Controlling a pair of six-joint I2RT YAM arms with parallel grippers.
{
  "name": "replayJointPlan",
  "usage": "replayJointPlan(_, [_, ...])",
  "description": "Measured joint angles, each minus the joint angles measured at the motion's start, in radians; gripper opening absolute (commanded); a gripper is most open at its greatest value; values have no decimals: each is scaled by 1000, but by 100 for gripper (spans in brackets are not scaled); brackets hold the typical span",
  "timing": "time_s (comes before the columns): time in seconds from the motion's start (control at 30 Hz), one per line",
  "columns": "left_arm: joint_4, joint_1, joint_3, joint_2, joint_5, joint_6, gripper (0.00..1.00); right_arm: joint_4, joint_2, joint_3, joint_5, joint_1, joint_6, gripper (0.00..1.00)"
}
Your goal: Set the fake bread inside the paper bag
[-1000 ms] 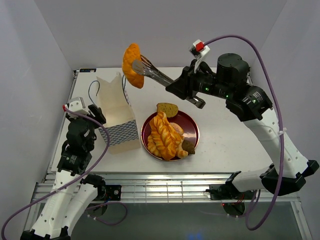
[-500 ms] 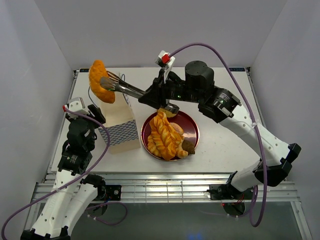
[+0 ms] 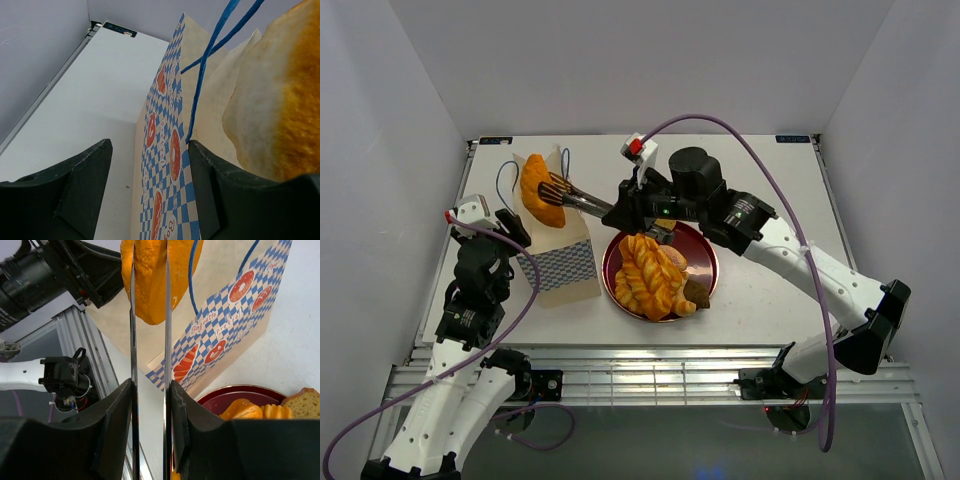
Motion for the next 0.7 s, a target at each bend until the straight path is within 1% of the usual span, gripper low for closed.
replayJointPlan(0.03, [0, 0, 0, 0, 0, 0, 73, 2, 0, -8, 3, 0, 0, 9])
replayJointPlan(0.07, [0, 0, 0, 0, -1, 0, 72, 0, 0, -13, 6, 0, 0, 13])
replayJointPlan(0.13, [1, 0, 0, 2, -2, 0, 73, -2, 0, -18, 14, 0, 0, 16])
replayJointPlan(0.2, [1, 0, 0, 2, -3, 0, 72, -3, 0, -18, 28, 0, 0, 26])
replayJointPlan(0.23, [1, 0, 0, 2, -3, 0, 72, -3, 0, -18, 34, 0, 0, 29])
replayJointPlan(0.3, [2, 0, 0, 2, -3, 0, 72, -3, 0, -18, 42, 0, 0, 32])
replayJointPlan(0.37, [2, 0, 0, 2, -3, 0, 72, -6, 0, -18, 51, 0, 0, 40])
replayJointPlan(0.47, [1, 0, 0, 2, -3, 0, 72, -12, 0, -18, 60, 0, -1, 41])
replayJointPlan(0.63, [2, 0, 0, 2, -3, 0, 72, -17, 0, -18, 62, 0, -1, 49])
replayJointPlan(0.67, [2, 0, 0, 2, -3, 0, 73, -17, 0, -18, 62, 0, -1, 53])
replayJointPlan(0.7, [1, 0, 0, 2, -3, 0, 72, -16, 0, -18, 62, 0, 0, 53])
